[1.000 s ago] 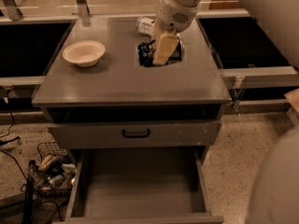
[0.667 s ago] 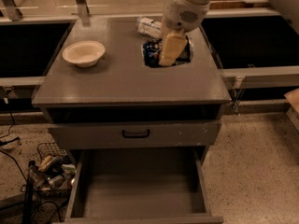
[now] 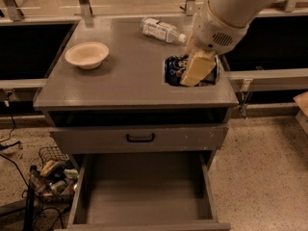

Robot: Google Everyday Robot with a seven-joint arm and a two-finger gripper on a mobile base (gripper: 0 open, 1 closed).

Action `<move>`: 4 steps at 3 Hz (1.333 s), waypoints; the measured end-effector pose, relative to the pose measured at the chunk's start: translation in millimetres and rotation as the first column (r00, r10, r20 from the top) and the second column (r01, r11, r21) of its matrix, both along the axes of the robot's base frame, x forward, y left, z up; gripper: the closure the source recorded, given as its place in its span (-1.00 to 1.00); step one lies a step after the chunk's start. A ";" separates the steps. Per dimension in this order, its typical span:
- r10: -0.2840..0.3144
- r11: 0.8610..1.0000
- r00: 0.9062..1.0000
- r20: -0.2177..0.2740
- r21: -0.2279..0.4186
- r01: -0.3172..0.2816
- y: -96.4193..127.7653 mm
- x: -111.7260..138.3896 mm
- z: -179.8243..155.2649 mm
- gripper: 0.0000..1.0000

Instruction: Place pepsi can into middle drawer

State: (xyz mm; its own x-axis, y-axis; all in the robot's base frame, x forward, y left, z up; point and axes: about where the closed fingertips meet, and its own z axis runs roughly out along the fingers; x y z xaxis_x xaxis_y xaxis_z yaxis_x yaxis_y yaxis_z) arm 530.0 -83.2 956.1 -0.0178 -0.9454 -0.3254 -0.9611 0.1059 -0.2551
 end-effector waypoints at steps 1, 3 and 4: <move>-0.029 0.997 0.999 -0.029 0.065 0.031 -24.6 -5.2 -19.3 1.00; -0.034 0.996 0.999 -0.029 0.082 0.036 -20.1 3.6 -29.0 1.00; -0.024 0.993 0.999 -0.041 0.114 0.029 -14.4 2.4 -53.1 1.00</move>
Offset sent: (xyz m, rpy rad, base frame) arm -0.0036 -0.0219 -0.0183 0.0540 0.0246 -0.0264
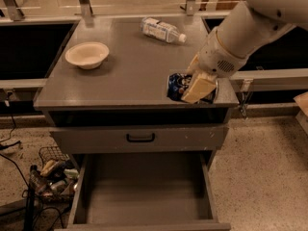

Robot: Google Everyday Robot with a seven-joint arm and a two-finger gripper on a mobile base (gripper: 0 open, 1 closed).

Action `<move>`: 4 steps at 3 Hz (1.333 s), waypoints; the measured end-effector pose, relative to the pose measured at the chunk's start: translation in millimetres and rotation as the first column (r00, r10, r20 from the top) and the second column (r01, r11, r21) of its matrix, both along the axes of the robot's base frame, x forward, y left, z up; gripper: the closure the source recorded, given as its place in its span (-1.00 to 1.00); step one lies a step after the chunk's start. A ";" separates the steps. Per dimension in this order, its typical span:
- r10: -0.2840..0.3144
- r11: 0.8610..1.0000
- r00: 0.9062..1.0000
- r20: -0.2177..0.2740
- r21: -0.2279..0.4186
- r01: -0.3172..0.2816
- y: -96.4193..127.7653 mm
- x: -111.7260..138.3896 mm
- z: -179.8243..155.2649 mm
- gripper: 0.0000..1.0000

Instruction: Place pepsi can into middle drawer

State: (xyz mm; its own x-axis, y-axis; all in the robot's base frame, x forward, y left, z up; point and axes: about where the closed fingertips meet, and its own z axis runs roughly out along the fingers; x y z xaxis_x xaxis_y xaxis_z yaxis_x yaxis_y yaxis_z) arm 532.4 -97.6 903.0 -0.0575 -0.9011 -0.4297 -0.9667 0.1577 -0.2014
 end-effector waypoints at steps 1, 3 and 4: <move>0.014 0.999 0.999 -0.034 0.037 -0.013 -0.7 -7.9 -26.6 1.00; 0.033 0.997 0.996 -0.082 0.079 -0.027 -14.0 -41.5 -58.1 1.00; 0.054 0.994 0.991 -0.119 0.096 -0.043 -19.1 -60.0 -75.8 1.00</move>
Offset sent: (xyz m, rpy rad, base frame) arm -0.0460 -0.0222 -0.0652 0.0800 0.0893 0.0259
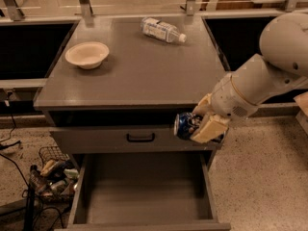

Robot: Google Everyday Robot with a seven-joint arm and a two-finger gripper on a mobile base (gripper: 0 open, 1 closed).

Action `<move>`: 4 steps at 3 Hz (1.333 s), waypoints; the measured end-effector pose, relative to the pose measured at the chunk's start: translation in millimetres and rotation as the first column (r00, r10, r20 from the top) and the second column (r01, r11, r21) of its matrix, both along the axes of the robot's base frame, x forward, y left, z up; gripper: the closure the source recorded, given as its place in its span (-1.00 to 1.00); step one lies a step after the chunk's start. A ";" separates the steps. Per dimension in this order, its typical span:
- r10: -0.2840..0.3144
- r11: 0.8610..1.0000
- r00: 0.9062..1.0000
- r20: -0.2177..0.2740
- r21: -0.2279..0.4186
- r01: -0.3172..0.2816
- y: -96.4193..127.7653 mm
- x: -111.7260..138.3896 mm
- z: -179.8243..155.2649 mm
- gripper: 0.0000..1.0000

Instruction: Place pepsi can into middle drawer

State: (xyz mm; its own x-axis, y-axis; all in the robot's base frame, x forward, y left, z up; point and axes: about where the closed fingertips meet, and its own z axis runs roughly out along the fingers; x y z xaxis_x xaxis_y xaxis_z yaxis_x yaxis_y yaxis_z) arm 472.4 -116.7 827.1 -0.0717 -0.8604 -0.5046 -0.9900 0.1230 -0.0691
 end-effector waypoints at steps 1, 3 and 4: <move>0.028 1.000 0.999 -0.038 0.008 -0.027 -6.5 -16.3 -15.2 1.00; 0.029 0.999 0.999 -0.041 0.030 -0.028 1.1 -14.1 -26.8 1.00; 0.055 0.996 0.997 -0.053 0.077 -0.050 20.9 -12.2 -50.6 1.00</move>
Offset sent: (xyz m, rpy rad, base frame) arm -0.0163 -0.0065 -0.0152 0.0072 0.0380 0.0274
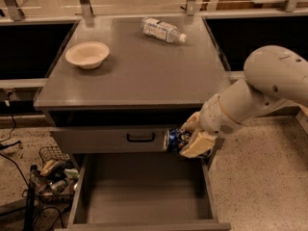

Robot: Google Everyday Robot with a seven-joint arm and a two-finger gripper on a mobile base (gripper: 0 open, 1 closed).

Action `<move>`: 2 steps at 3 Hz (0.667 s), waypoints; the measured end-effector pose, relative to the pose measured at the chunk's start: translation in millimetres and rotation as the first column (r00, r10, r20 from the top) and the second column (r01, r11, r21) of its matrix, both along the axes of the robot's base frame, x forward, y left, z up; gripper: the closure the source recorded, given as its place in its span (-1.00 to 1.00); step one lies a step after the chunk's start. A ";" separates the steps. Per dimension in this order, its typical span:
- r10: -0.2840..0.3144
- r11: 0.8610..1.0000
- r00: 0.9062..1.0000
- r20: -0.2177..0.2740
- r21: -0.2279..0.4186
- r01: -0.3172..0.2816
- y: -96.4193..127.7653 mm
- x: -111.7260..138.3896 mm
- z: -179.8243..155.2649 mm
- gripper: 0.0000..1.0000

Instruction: Place pepsi can into middle drawer

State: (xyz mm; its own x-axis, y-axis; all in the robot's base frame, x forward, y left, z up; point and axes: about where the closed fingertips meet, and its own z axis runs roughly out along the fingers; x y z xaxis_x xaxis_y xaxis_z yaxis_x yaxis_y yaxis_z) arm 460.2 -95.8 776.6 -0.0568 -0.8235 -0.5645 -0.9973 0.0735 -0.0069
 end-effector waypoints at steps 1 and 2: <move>0.036 0.999 0.999 -0.026 0.033 -0.035 23.0 0.7 -24.7 1.00; 0.076 0.996 0.996 -0.055 0.044 -0.074 43.7 -0.6 -45.8 1.00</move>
Offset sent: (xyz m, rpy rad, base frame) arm -0.0005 0.0631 -0.0687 0.0539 0.0897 0.1117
